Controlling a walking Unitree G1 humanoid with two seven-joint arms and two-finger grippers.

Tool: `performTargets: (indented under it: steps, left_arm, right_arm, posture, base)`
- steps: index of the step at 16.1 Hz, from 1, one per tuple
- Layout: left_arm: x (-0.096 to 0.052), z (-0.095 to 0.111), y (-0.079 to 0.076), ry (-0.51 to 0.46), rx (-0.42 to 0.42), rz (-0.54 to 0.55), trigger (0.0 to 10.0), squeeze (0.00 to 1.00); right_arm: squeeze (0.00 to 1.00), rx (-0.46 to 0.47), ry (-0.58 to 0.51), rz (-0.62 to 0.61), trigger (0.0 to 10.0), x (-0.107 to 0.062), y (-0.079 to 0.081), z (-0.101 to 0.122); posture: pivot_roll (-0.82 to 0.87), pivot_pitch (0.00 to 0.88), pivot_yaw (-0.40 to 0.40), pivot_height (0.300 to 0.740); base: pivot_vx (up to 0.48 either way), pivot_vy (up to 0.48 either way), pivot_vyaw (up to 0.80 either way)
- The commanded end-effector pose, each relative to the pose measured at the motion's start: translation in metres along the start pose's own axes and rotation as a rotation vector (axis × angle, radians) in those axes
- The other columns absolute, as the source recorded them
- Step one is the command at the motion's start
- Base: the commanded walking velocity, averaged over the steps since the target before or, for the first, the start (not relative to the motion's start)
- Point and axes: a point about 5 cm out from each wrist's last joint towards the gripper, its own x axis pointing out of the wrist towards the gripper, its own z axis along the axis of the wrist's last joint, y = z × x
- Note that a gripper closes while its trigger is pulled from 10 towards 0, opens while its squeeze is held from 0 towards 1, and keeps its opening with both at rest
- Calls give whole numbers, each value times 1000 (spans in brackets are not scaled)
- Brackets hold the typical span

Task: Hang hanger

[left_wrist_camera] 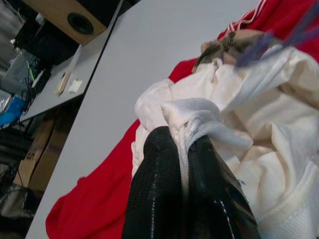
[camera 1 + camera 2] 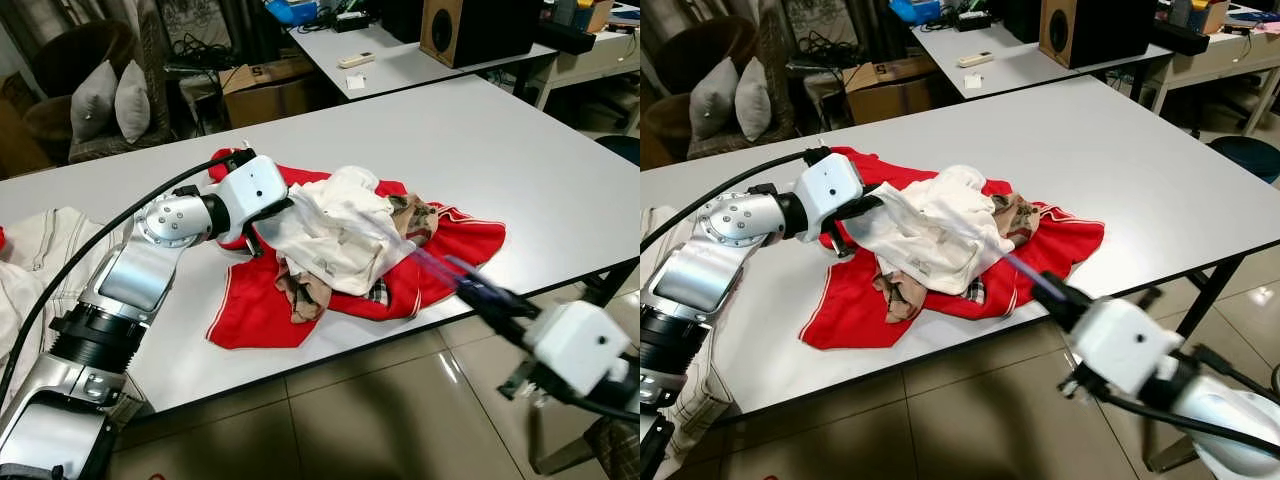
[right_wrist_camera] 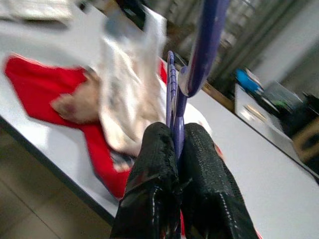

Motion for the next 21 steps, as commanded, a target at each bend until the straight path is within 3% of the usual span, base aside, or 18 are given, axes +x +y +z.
performTargets:
  steps: [1, 6, 9, 16, 17, 18, 21]
  left_arm:
    - [-1, 0, 2, 17, 6, 11, 0, 0]
    - [-4, -1, 11, 31, 6, 51, 0, 0]
    - [-6, 16, 4, -51, -3, -14, 0, 0]
    - [-9, 33, -8, -83, 41, -157, 0, 0]
    - [-10, 29, -8, -60, 52, -156, 1490, 0]
    - [-10, 23, -8, -41, 41, -137, 0, 0]
    - [-10, 11, -8, 5, 30, -115, 0, 0]
  right_arm:
    - [0, -4, -49, 54, 10000, 4, 3, 6]
    - [0, 7, -78, 117, 10000, 11, 4, 10]
    - [0, 16, -74, 145, 10000, 20, 5, 4]
    - [0, -52, -5, 208, 10000, 40, -2, -17]
    - [0, -57, 14, 208, 10000, 39, -2, -19]
    - [0, -60, 30, 197, 10000, 36, -4, -21]
    - [0, -62, 23, 165, 10000, 30, -7, -21]
  posture:
    - [-63, 0, 139, 740]
    - [-52, 0, 124, 740]
    - [-44, 0, 118, 740]
    - [-40, 0, 117, 740]
    - [-41, 0, 118, 740]
    - [-46, 0, 116, 740]
    - [-50, 0, 111, 740]
  base:
    - [0, 0, 0]
    - [0, 0, 0]
    - [0, 0, 0]
    - [0, 0, 0]
    - [0, 0, 0]
    - [0, 0, 0]
    - [0, 0, 0]
